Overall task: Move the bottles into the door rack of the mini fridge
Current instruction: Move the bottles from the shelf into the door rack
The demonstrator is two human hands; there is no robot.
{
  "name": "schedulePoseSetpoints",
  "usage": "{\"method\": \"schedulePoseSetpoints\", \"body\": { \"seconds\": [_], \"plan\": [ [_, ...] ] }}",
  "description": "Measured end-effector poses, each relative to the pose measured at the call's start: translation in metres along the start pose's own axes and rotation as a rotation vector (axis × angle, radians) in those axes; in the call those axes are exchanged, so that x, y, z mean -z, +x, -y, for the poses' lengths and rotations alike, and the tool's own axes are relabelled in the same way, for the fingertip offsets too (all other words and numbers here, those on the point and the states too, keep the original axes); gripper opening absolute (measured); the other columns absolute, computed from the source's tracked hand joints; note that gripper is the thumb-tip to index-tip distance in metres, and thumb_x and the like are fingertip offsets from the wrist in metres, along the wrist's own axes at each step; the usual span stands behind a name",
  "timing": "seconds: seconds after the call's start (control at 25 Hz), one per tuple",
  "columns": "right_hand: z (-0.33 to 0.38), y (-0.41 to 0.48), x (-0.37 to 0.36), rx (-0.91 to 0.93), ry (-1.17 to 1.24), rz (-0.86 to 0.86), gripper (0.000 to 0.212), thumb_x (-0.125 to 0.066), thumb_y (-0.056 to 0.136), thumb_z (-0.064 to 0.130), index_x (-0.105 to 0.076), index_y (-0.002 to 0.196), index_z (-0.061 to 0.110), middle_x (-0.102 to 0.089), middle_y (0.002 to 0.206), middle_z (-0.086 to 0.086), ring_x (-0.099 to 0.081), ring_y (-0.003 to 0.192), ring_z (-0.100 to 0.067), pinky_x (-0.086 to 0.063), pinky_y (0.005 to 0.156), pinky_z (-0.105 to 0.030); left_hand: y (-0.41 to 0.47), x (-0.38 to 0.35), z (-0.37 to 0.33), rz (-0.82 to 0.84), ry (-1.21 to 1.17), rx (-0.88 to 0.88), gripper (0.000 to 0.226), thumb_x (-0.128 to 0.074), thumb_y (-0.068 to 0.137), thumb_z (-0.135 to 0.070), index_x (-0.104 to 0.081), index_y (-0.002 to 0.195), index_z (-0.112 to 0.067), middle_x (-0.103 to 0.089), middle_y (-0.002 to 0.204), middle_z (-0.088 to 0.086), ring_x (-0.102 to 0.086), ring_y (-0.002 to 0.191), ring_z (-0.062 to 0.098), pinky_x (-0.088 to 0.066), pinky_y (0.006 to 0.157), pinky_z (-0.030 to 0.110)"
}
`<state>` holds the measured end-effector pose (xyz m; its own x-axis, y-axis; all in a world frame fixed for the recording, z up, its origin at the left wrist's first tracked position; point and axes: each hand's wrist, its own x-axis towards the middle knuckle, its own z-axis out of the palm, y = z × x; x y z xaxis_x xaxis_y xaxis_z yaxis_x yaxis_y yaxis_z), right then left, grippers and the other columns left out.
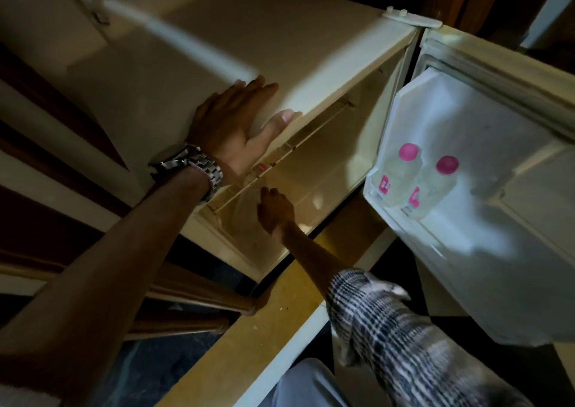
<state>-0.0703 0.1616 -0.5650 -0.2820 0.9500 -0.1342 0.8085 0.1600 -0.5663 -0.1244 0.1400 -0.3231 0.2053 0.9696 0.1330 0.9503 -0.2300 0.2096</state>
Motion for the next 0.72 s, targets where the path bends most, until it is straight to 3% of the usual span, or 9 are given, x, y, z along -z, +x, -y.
{"method": "schedulePoseSetpoints", "body": {
  "seconds": [0.08, 0.16, 0.28, 0.4, 0.48, 0.52, 0.56, 0.64, 0.72],
  "plan": [
    [0.008, 0.021, -0.014, -0.241, 0.284, 0.043, 0.066, -0.049, 0.104, 0.045, -0.032, 0.153, 0.004, -0.049, 0.145, -0.021, -0.052, 0.131, -0.041, -0.046, 0.104, -0.048, -0.001, 0.0, 0.001, -0.011, -0.005, 0.006, 0.067, -0.023, 0.094, -0.072, -0.027, 0.153, -0.041, -0.02, 0.165, -0.013, -0.014, 0.152, 0.012, -0.009, 0.121, 0.044],
    [0.024, 0.035, -0.025, -0.421, 0.494, 0.014, 0.093, -0.064, 0.091, 0.06, -0.026, 0.155, 0.004, -0.039, 0.153, -0.019, -0.043, 0.138, -0.041, -0.042, 0.11, -0.049, 0.0, -0.001, 0.001, -0.016, -0.001, 0.003, 0.066, -0.025, 0.095, -0.071, -0.028, 0.153, -0.041, -0.02, 0.165, -0.013, -0.014, 0.152, 0.011, -0.009, 0.122, 0.044],
    [0.039, 0.044, -0.038, -0.482, 0.551, -0.036, 0.112, -0.082, 0.076, 0.054, -0.02, 0.157, 0.006, -0.033, 0.153, -0.017, -0.042, 0.137, -0.041, -0.043, 0.11, -0.05, 0.001, -0.002, 0.002, -0.028, -0.011, -0.001, 0.066, -0.026, 0.094, -0.071, -0.03, 0.153, -0.041, -0.021, 0.165, -0.014, -0.013, 0.152, 0.01, -0.008, 0.122, 0.042],
    [0.019, 0.044, -0.034, -0.526, 0.823, 0.009, 0.103, -0.078, 0.084, 0.049, -0.022, 0.158, 0.004, -0.043, 0.152, -0.017, -0.052, 0.134, -0.038, -0.049, 0.108, -0.046, 0.002, -0.003, 0.002, -0.029, -0.005, 0.007, 0.066, -0.026, 0.094, -0.072, -0.03, 0.153, -0.041, -0.021, 0.165, -0.015, -0.014, 0.151, 0.009, -0.009, 0.122, 0.043],
    [-0.007, 0.028, -0.018, -0.568, 1.238, 0.096, 0.071, -0.073, 0.093, 0.039, -0.042, 0.148, 0.007, -0.059, 0.136, -0.016, -0.069, 0.11, -0.028, -0.062, 0.083, -0.036, 0.001, -0.003, 0.003, -0.024, -0.003, 0.009, 0.065, -0.026, 0.094, -0.071, -0.03, 0.153, -0.042, -0.021, 0.165, -0.014, -0.014, 0.152, 0.01, -0.009, 0.122, 0.044],
    [-0.021, 0.015, -0.009, -0.539, 1.331, 0.117, 0.049, -0.067, 0.098, 0.035, -0.054, 0.136, 0.008, -0.065, 0.123, -0.015, -0.073, 0.093, -0.02, -0.062, 0.069, -0.029, 0.0, -0.002, 0.003, -0.025, -0.002, 0.004, 0.065, -0.026, 0.095, -0.071, -0.03, 0.153, -0.041, -0.022, 0.165, -0.014, -0.014, 0.152, 0.01, -0.009, 0.122, 0.044],
    [-0.035, 0.002, -0.001, -0.522, 1.353, 0.115, 0.033, -0.062, 0.102, 0.033, -0.062, 0.124, 0.008, -0.068, 0.115, -0.017, -0.074, 0.085, -0.019, -0.061, 0.067, -0.029, 0.0, -0.002, 0.003, -0.029, 0.001, -0.002, 0.065, -0.027, 0.095, -0.071, -0.03, 0.152, -0.041, -0.022, 0.165, -0.013, -0.015, 0.152, 0.011, -0.009, 0.122, 0.043],
    [-0.06, -0.028, 0.01, -0.486, 1.34, 0.062, 0.034, -0.059, 0.102, 0.035, -0.066, 0.119, 0.006, -0.07, 0.117, -0.018, -0.071, 0.102, -0.029, -0.058, 0.089, -0.041, 0.004, -0.002, 0.005, -0.027, 0.007, -0.003, 0.065, -0.027, 0.095, -0.071, -0.03, 0.152, -0.041, -0.022, 0.165, -0.013, -0.016, 0.152, 0.012, -0.009, 0.121, 0.043],
    [-0.081, -0.065, 0.026, -0.446, 1.388, 0.027, 0.044, -0.069, 0.093, 0.04, -0.065, 0.128, 0.012, -0.071, 0.121, -0.011, -0.068, 0.113, -0.033, -0.055, 0.095, -0.047, 0.003, -0.002, 0.005, -0.023, 0.013, 0.004, 0.067, -0.025, 0.094, -0.073, -0.029, 0.153, -0.042, -0.022, 0.165, -0.014, -0.015, 0.152, 0.011, -0.009, 0.121, 0.043]
  ]
}}
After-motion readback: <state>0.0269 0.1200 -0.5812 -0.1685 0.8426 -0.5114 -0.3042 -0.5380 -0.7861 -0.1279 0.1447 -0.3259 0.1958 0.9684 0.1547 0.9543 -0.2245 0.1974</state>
